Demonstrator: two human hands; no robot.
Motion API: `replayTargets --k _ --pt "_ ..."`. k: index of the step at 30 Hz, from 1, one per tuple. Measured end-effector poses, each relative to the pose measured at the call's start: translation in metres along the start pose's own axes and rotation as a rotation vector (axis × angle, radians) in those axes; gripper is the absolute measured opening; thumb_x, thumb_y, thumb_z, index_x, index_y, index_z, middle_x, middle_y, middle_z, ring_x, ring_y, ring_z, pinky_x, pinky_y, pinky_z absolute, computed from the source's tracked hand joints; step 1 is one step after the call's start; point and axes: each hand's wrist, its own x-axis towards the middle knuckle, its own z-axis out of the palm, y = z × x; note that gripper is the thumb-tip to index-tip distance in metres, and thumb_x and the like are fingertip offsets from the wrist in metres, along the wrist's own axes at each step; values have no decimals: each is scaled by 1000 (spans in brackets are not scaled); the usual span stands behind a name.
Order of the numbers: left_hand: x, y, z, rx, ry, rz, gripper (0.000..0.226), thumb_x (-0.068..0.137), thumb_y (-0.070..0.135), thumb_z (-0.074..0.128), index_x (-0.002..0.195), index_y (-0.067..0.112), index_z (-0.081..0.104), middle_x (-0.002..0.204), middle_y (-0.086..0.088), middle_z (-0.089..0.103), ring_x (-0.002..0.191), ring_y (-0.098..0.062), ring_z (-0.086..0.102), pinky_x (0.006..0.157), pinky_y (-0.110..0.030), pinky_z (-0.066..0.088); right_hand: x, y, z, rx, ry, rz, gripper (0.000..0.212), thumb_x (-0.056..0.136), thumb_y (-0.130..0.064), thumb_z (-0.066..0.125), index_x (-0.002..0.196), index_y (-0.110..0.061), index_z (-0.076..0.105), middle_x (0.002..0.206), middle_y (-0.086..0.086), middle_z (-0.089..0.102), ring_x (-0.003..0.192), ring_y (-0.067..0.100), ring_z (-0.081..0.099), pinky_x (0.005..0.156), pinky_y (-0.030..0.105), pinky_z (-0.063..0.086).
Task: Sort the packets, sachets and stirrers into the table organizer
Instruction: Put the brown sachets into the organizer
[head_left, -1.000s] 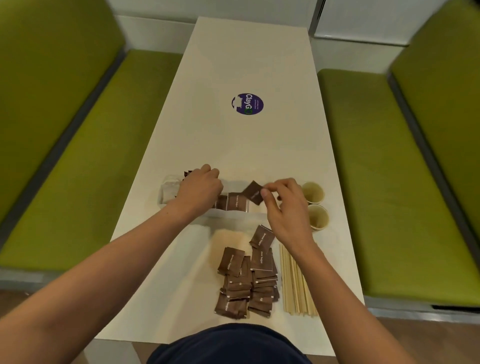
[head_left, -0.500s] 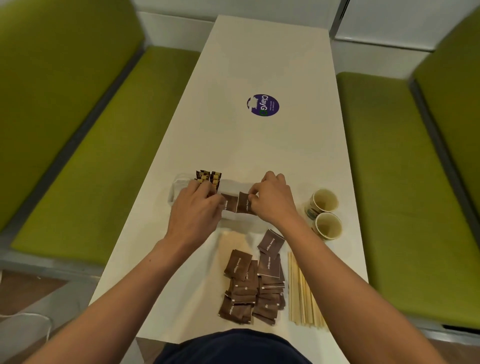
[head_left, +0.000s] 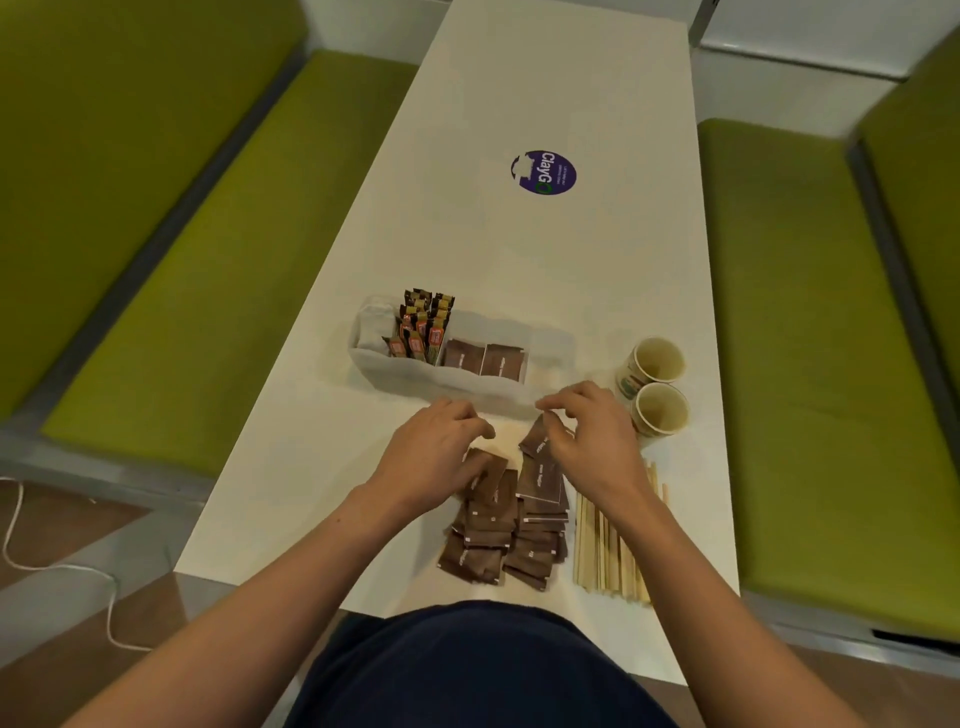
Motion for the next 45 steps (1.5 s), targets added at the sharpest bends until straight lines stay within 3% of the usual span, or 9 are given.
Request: replayTargets --k 7,12,18,25,31,33,36,40,45 --pt "-10 1 13 -36 -257 -10 55 84 56 69 131 28 63 124 7 56 111 -14 54 89 -37 51 -28 11 19 -215 -263 41 61 96 -42 62 151 -21 46 154 1 47 139 25 40 112 37 36" --pt "-10 0 7 -67 -302 28 52 82 48 73 127 24 67 124 3 63 109 -16 58 92 -35 50 -24 9 21 -306 -234 -35 40 99 -39 60 134 -21 64 138 -2 62 121 25 54 97 35 46" --pt "-10 -1 1 -1 -375 111 58 74 33 73 130 34 61 108 8 67 92 -13 58 81 -30 51 -24 -1 21 -340 -207 -107 23 102 -27 49 108 -22 71 105 -2 72 96 22 61 69 33 43" --pt "-14 -6 5 46 -262 162 40 87 23 56 124 37 65 102 5 71 93 -18 62 78 -39 54 -33 -1 16 -309 -58 -127 20 106 -30 43 108 -21 60 110 -7 66 104 18 51 65 36 49" --pt "-14 -14 -4 -27 41 144 29 102 37 51 120 25 70 101 5 64 82 -17 65 67 -37 56 -36 -8 -3 -165 89 -59 18 109 -31 38 112 -19 52 88 -1 64 79 28 59 56 39 44" --pt "-2 -16 -26 -46 153 114 27 101 31 53 123 23 68 103 6 65 81 -14 64 67 -34 56 -35 -8 -7 -63 117 -34 17 109 -29 40 115 -18 53 90 2 69 76 31 64 60 42 49" --pt "24 -18 -66 -2 302 23 24 99 28 56 121 22 65 104 5 71 91 -21 66 65 -32 47 -33 -11 -9 181 167 29 12 107 -25 50 116 -23 57 96 -4 72 85 16 70 74 41 57" --pt "61 -28 -85 246 197 -82 20 101 29 46 104 24 66 89 2 67 83 -27 61 60 -33 42 -30 -15 -10 368 232 58 18 101 -19 61 118 -23 64 102 -14 73 95 2 70 83 30 59" --pt "85 -35 -69 403 77 14 21 96 19 48 87 15 67 78 -6 55 84 -32 60 55 -33 35 -24 -13 -16 416 295 73 16 99 -18 66 112 -24 72 96 -18 74 92 0 69 79 28 58"
